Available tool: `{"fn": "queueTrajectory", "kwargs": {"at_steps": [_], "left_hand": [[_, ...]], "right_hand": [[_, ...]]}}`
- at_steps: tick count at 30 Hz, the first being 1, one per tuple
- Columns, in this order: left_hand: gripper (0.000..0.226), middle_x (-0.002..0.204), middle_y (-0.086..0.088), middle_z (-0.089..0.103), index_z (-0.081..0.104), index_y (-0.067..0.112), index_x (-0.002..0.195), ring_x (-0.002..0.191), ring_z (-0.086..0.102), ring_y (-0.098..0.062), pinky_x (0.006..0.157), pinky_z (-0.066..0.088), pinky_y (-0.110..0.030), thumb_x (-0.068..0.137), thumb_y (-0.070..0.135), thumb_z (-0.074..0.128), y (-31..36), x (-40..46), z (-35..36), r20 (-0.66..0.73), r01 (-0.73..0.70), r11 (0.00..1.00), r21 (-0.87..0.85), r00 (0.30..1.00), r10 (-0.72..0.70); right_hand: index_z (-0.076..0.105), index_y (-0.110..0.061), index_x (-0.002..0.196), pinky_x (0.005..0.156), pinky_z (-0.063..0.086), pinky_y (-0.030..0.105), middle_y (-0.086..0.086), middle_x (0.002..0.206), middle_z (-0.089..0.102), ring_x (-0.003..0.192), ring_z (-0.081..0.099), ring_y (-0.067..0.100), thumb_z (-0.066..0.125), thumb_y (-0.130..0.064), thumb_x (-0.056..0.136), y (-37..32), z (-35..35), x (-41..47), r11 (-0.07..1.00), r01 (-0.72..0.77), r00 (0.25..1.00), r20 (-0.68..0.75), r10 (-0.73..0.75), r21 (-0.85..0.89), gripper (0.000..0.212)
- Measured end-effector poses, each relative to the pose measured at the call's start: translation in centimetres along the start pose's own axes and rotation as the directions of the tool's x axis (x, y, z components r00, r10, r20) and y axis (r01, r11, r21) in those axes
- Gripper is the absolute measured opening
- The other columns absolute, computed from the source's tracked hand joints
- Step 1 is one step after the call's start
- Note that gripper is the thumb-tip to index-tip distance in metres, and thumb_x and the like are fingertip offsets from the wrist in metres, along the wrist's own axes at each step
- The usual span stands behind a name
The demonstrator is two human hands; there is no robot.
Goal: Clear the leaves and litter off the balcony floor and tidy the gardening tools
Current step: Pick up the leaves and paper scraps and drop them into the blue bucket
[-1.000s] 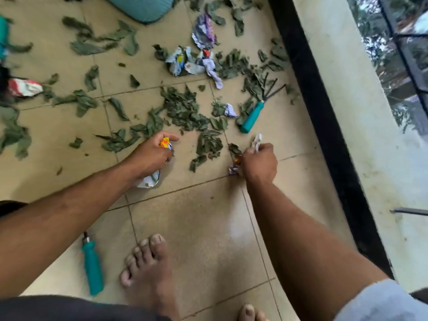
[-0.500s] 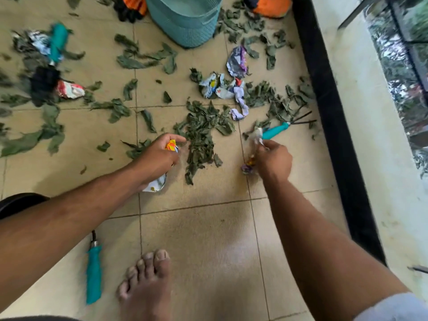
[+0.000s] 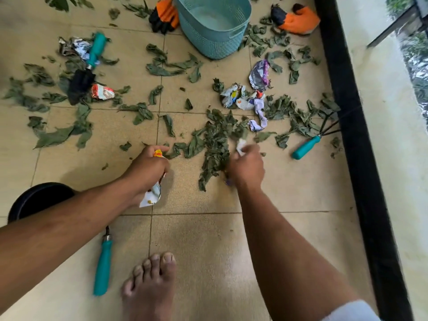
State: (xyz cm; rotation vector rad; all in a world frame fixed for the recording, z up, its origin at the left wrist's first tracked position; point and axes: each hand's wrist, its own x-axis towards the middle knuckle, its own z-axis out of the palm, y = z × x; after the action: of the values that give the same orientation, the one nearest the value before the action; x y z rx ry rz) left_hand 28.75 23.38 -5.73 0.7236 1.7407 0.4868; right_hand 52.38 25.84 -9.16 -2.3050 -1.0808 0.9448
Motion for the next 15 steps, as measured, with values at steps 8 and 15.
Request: {"fn": "queueTrajectory", "kwargs": {"at_steps": [8, 15], "left_hand": [[0.047, 0.116, -0.010, 0.068, 0.065, 0.031, 0.129, 0.102, 0.061, -0.025, 0.089, 0.047, -0.040, 0.092, 0.004, 0.060, -2.7, -1.9, -2.5, -0.002, 0.072, 0.995, -0.065, 0.997, -0.072], [0.050, 0.118, -0.002, 0.068, 0.066, 0.036, 0.128, 0.117, 0.061, -0.022, 0.108, 0.048, -0.047, 0.092, 0.003, 0.058, -3.5, -2.6, -3.1, -0.028, 0.060, 0.996, -0.067, 0.998, -0.062]], "right_hand": [[0.063, -0.034, 0.112, 0.054, 0.045, 0.021, -0.011, 0.101, 0.058, 0.075, 0.059, 0.007, 0.061, -0.039, 0.100, -2.9, -0.3, -2.0, 0.765, 0.604, 0.791, 0.047, -0.610, -0.226, 0.012], [0.071, -0.035, 0.114, 0.074, 0.052, 0.034, -0.010, 0.103, 0.057, 0.090, 0.053, 0.011, 0.051, -0.038, 0.098, 4.1, 1.2, -4.7, 0.275, 0.957, 0.255, 0.715, -0.651, -0.090, 0.026]]}}
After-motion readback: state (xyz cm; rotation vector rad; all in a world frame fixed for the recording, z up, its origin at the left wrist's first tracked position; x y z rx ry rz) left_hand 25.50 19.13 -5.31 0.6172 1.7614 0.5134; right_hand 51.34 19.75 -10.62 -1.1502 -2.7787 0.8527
